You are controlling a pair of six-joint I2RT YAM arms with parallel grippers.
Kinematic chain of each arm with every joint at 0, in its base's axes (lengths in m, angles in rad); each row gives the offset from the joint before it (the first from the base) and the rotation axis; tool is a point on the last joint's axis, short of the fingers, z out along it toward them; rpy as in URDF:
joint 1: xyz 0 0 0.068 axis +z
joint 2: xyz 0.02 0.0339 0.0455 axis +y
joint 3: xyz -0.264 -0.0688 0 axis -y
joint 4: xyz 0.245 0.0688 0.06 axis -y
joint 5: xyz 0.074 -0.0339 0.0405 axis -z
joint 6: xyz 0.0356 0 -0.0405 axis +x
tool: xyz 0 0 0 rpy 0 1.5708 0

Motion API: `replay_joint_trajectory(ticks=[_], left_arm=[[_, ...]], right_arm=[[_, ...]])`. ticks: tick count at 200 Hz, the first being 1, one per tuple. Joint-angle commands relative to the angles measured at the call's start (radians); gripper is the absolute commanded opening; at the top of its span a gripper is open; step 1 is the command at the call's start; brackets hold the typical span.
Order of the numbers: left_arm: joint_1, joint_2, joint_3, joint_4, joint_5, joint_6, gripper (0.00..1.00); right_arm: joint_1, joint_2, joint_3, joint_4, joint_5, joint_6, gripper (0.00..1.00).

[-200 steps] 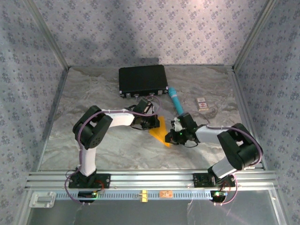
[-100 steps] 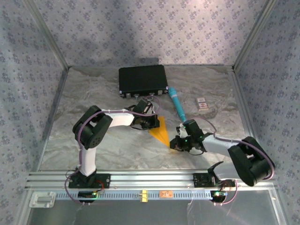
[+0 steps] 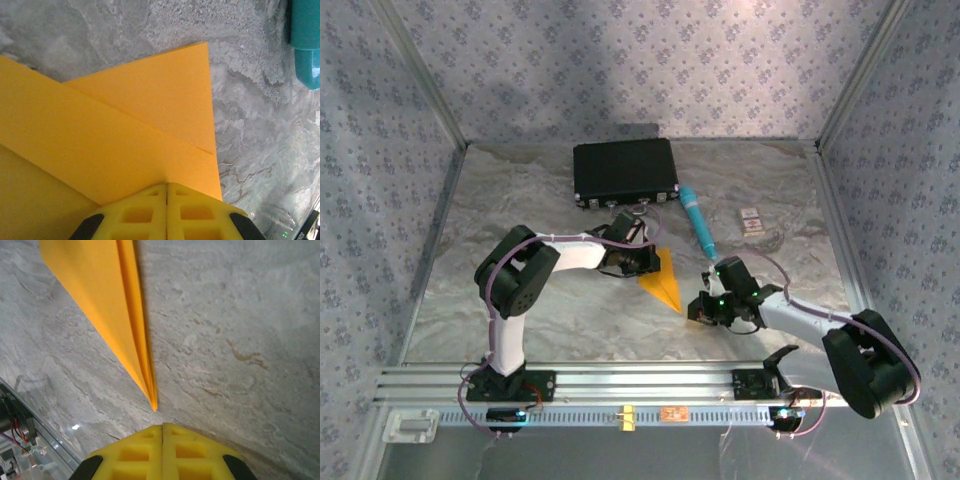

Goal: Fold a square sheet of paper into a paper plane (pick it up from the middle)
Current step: Fourth fold the wing at the center of the table.

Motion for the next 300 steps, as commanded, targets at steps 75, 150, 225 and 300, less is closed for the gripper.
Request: replay_joint_trajectory(ticks=[75,150,225,300], left_arm=[[0.014,-0.048,-0.088,-0.065,-0.058,-0.067,0.07],[0.017,-0.063,-0.087,-0.064,-0.066,-0.074,0.07],[0.021,-0.082,-0.094,-0.052,-0.066,-0.08,0.07],[0.023,-0.072,-0.09,-0.055,-0.06,-0.076,0.07]], right_arm=[[-0.009,-0.035,-0.01,0.089,0.018,0.218,0.42],[-0.001,-0.025,-0.001,0.079,0.036,0.222,0.4],[0.025,-0.011,0.017,0.08,0.06,0.195,0.4],[0.074,0.041,0.08,0.135,0.045,0.157,0.23]])
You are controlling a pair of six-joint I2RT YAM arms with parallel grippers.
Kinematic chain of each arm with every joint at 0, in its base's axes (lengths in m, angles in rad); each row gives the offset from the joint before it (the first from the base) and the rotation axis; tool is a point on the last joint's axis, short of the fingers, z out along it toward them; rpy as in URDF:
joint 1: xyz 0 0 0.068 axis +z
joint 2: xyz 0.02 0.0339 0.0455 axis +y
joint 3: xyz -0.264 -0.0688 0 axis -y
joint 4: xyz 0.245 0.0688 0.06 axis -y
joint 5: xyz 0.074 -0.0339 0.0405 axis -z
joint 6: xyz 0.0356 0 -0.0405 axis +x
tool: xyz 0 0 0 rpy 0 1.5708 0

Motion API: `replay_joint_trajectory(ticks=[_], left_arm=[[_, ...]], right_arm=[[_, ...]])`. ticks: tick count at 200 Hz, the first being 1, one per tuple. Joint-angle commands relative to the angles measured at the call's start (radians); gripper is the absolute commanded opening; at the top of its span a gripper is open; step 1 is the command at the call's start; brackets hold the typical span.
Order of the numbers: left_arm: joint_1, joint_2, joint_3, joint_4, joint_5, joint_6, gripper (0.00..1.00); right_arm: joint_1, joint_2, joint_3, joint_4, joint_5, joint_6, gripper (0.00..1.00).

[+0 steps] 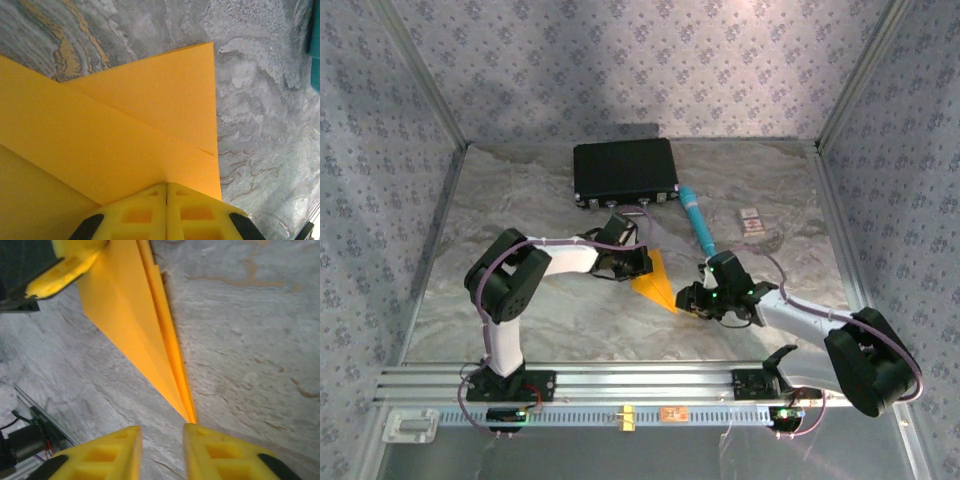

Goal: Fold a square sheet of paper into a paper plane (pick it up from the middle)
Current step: Fourth fold the wing at the center of the table.

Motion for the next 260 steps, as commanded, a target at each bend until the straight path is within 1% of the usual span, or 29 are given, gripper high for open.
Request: replay_joint_trajectory(ticks=[1,32,58,83,108,125,150,181,198,224,260], left_arm=[[0.007,-0.007,-0.016,-0.056,-0.025,-0.001,0.07],[0.011,-0.005,-0.015,-0.058,-0.025,0.001,0.07],[0.013,-0.003,-0.015,-0.057,-0.024,0.003,0.07],[0.014,-0.003,-0.017,-0.06,-0.018,0.004,0.07],[0.015,-0.002,-0.018,-0.066,-0.017,0.013,0.07],[0.017,0.0,-0.018,-0.061,-0.013,0.013,0.07],[0.017,0.002,-0.016,-0.055,-0.009,0.011,0.07],[0.02,-0.007,-0.016,-0.047,0.007,0.014,0.08],[0.019,-0.017,0.004,-0.013,0.09,0.026,0.09],[0.006,-0.053,0.067,-0.076,0.076,0.078,0.11],[-0.02,-0.036,0.064,-0.041,0.079,0.039,0.12]], right_arm=[[0.008,0.026,0.04,0.037,-0.006,-0.016,0.23],[0.009,0.098,0.106,0.06,-0.056,-0.055,0.14],[0.009,0.186,0.152,0.086,-0.07,-0.064,0.1],[0.009,0.246,0.18,0.133,-0.085,-0.057,0.09],[0.007,0.283,0.194,0.14,-0.078,-0.064,0.08],[0.003,0.328,0.194,0.154,-0.104,-0.068,0.08],[-0.006,0.373,0.175,0.124,-0.088,-0.086,0.07],[-0.019,0.363,0.112,0.111,-0.082,-0.093,0.06],[-0.026,0.351,0.086,0.106,-0.077,-0.099,0.06],[-0.034,0.352,0.079,0.126,-0.086,-0.095,0.06],[-0.036,0.356,0.084,0.13,-0.077,-0.092,0.05]])
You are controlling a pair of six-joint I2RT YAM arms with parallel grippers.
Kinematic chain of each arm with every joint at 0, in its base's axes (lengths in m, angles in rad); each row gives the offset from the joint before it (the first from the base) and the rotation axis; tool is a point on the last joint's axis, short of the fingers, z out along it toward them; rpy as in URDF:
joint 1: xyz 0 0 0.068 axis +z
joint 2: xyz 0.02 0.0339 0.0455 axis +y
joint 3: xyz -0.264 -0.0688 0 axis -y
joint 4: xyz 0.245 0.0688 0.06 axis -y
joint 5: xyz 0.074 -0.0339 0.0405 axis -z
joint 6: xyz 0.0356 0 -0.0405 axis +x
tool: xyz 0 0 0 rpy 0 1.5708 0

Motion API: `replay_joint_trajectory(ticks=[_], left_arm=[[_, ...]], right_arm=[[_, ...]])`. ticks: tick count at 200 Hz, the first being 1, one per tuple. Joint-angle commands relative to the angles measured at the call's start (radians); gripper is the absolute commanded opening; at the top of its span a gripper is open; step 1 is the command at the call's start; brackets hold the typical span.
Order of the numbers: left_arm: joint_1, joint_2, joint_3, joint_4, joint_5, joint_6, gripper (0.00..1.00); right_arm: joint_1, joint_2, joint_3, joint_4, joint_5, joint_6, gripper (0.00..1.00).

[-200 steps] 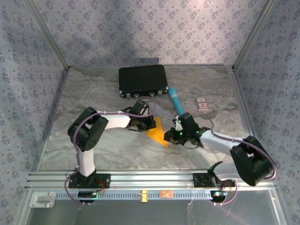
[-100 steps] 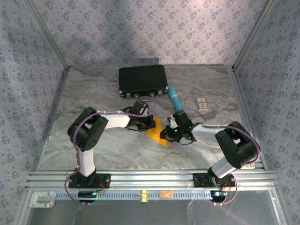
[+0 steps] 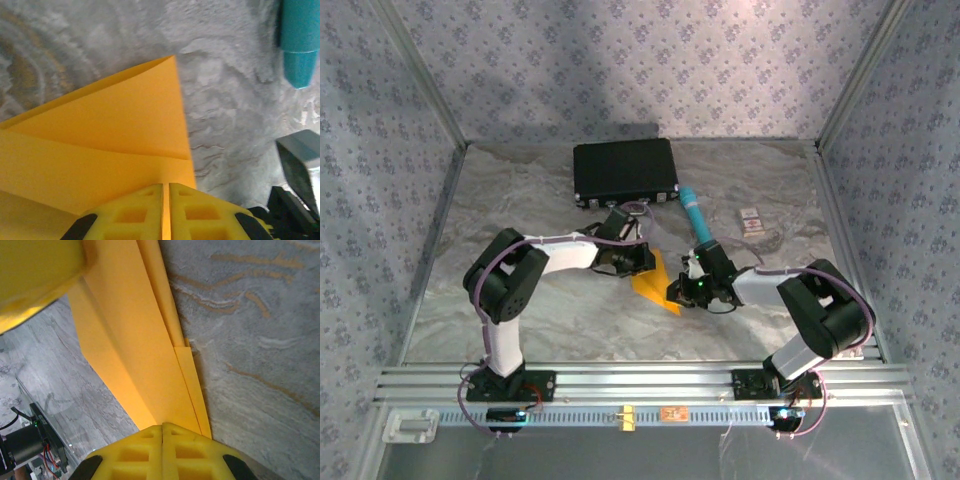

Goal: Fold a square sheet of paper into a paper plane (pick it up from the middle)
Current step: Fourth fold the wing at the center of the table.

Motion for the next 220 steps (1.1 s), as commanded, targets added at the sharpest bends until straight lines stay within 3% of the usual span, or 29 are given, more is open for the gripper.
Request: replay_joint_trajectory(ticks=[1,37,75,146,220], left_arm=[[-0.024,-0.024,0.014,0.005,0.022,0.0,0.12],[-0.014,0.026,-0.02,0.024,-0.007,-0.019,0.1],[0.061,0.046,-0.039,0.078,0.046,0.016,0.13],[0.18,0.084,0.033,-0.054,0.034,0.111,0.13],[0.188,-0.039,0.037,-0.129,-0.058,0.114,0.13]], right_arm=[[-0.008,0.012,-0.025,-0.054,0.032,-0.013,0.05],[-0.009,0.011,-0.032,-0.055,0.037,-0.01,0.05],[-0.01,0.011,-0.036,-0.056,0.036,-0.013,0.04],[-0.016,0.01,-0.044,-0.05,0.031,-0.013,0.02],[-0.013,0.01,-0.044,-0.034,0.03,-0.006,0.02]])
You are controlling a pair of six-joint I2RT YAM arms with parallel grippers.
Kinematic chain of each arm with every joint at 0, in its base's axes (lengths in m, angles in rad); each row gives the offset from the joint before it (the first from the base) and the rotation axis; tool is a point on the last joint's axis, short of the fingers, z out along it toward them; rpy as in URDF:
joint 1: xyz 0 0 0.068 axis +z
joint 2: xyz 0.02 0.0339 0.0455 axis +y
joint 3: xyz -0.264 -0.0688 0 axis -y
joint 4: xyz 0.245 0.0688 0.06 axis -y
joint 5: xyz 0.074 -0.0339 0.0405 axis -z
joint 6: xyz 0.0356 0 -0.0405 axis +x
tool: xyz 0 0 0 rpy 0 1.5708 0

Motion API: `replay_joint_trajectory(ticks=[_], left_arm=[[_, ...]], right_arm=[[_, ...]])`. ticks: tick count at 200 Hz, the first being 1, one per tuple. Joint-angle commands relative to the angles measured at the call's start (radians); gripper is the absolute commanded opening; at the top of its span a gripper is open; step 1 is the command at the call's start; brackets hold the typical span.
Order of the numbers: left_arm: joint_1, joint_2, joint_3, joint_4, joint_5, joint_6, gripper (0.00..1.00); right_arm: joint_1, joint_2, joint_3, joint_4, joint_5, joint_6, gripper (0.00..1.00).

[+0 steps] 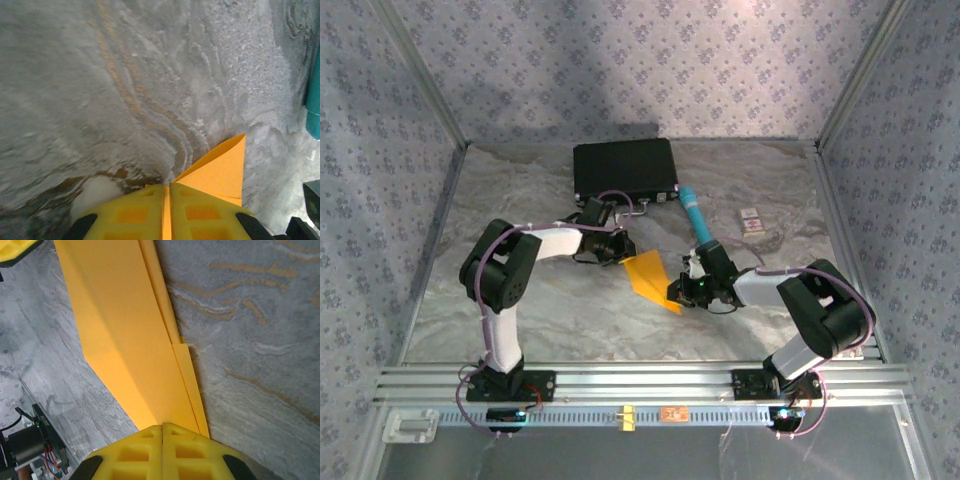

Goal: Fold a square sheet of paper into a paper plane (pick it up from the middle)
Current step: Fourth fold the wing at the center of the table.

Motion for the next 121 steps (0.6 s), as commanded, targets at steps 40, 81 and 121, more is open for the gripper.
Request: replay_joint_trajectory(ticks=[40,81,121], left_arm=[[-0.044,-0.135,0.005,-0.07,-0.108,0.009,0.15],[-0.136,-0.063,0.012,-0.03,-0.048,-0.01,0.13],[-0.144,0.008,-0.027,0.009,-0.023,-0.032,0.11]], right_arm=[[-0.005,0.006,-0.029,-0.064,0.036,-0.001,0.02],[-0.005,0.001,-0.028,-0.062,0.035,-0.001,0.02],[-0.003,-0.01,-0.01,-0.054,0.014,0.0,0.03]])
